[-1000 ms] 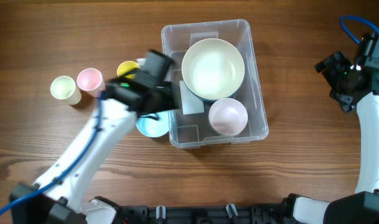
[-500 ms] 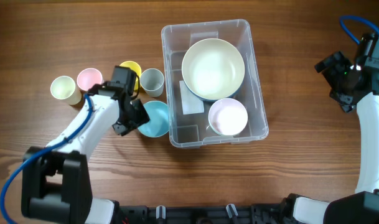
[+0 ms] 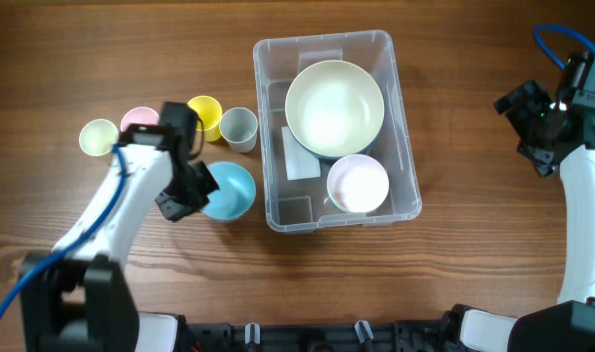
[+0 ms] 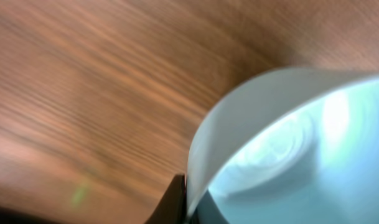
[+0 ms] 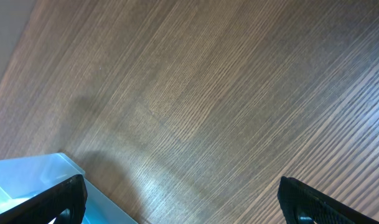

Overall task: Pack container
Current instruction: 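Carry the light blue bowl into the container and release it, then move the left gripper to the cream cup and grasp it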

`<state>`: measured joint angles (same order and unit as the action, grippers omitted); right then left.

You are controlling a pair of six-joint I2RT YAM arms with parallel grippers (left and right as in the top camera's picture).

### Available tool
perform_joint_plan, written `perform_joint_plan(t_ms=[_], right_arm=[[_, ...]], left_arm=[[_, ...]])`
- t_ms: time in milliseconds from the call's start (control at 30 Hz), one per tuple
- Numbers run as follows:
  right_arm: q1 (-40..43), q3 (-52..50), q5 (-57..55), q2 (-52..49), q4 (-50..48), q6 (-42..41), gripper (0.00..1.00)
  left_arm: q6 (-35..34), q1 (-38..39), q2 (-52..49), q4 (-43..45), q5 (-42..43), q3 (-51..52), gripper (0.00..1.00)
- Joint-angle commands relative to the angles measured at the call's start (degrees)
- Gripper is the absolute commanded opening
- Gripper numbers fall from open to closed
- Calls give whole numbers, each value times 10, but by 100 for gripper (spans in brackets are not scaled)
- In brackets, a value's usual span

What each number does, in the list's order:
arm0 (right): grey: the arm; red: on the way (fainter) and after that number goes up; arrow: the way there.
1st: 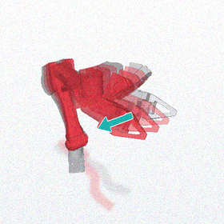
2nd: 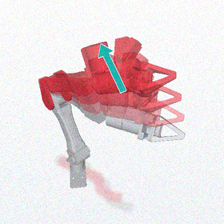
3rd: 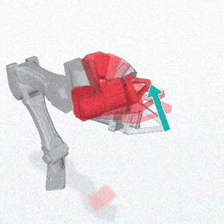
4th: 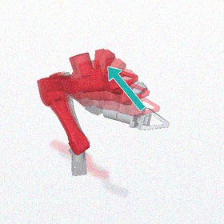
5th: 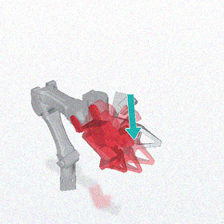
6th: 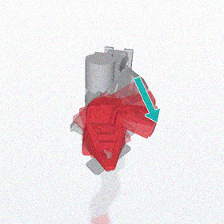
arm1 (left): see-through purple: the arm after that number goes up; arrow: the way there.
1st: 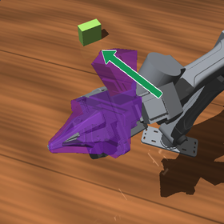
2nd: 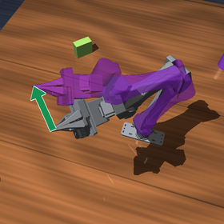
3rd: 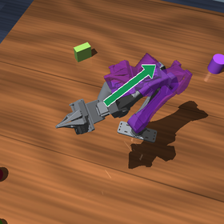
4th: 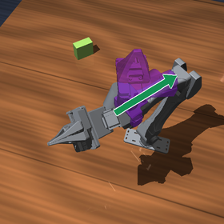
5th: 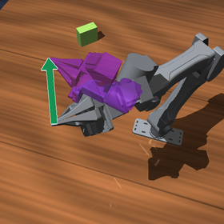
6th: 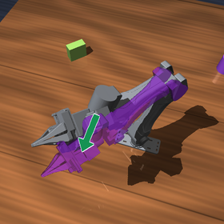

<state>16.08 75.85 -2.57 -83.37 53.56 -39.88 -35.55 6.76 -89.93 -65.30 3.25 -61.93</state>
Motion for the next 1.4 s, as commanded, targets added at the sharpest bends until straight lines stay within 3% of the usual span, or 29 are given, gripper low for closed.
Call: perform_joint_plan(t_ms=[0,67,200,433,667,800,833,1000,1100,1233,1367], right_arm=[[1,6,0,-5,-2,-8,100],[1,6,0,-5,-2,-8,100],[1,6,0,-5,-2,-8,100],[1,6,0,-5,-2,-8,100],[1,6,0,-5,-2,-8,99],[1,6,0,-5,-2,-8,100],[1,6,0,-5,-2,-8,100],[1,6,0,-5,-2,-8,100],[1,6,0,-5,-2,-8,100],[1,6,0,-5,-2,-8,100],[1,6,0,-5,-2,-8,100]], left_arm=[[-7,-13,93,-47,-17,-110,4],[-7,6,123,-40,-2,-155,4],[3,108,144,53,23,-175,4],[3,296,6,144,21,-175,4],[33,354,-170,193,63,-175,6],[38,353,-174,198,75,-182,23],[38,346,-167,183,73,-192,35],[38,277,-101,59,11,-263,54],[38,193,-47,6,-33,-282,70],[35,17,-2,-35,-61,-282,78],[14,-170,-25,-50,-53,-280,79]])
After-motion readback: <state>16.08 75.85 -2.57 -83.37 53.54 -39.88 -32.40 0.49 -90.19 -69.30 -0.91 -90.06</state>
